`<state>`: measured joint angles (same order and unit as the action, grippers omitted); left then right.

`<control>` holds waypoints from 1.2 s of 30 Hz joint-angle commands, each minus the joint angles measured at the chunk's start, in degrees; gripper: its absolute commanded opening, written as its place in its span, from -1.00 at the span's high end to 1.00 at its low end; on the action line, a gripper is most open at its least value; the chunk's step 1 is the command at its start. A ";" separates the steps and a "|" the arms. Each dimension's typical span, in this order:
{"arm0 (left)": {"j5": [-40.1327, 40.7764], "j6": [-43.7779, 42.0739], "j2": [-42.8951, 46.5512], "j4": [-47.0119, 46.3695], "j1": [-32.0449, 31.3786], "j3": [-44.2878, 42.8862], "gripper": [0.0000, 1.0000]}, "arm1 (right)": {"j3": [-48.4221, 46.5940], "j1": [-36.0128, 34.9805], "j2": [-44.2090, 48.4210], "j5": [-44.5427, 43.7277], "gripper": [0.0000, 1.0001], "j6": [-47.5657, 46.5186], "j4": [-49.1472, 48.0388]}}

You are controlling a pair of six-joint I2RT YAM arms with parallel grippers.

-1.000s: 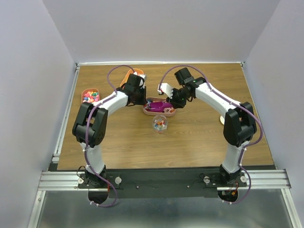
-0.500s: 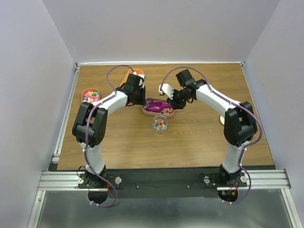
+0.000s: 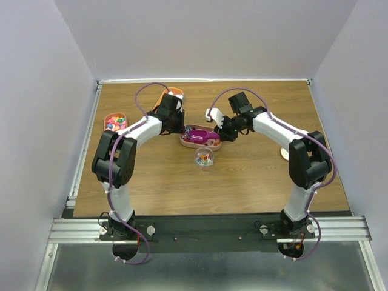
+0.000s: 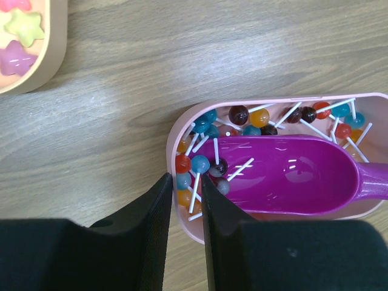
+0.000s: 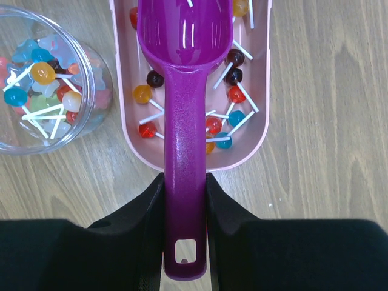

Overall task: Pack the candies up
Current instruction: Scoop the fake candies from the storage box.

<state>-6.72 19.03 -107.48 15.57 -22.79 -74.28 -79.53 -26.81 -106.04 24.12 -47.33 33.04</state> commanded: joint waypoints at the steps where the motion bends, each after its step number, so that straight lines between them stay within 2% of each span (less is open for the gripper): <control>1: -0.58 1.19 2.80 -0.89 0.64 -0.16 0.35 | 2.01 0.70 1.97 6.46 0.99 1.10 -4.29; 23: 0.30 1.80 9.04 -3.88 4.94 2.12 0.31 | 6.48 3.60 4.17 9.80 0.99 2.24 -9.04; 29: 2.49 1.54 11.24 -4.50 5.82 2.91 0.18 | 8.68 4.66 5.93 12.00 0.99 3.30 -11.77; 36: 8.02 1.28 13.87 -4.41 6.17 3.70 -0.08 | 9.92 5.10 7.86 13.06 0.99 3.74 -12.82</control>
<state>-3.99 20.60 -96.53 12.49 -16.93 -71.37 -70.59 -22.20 -101.38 34.02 -44.47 23.24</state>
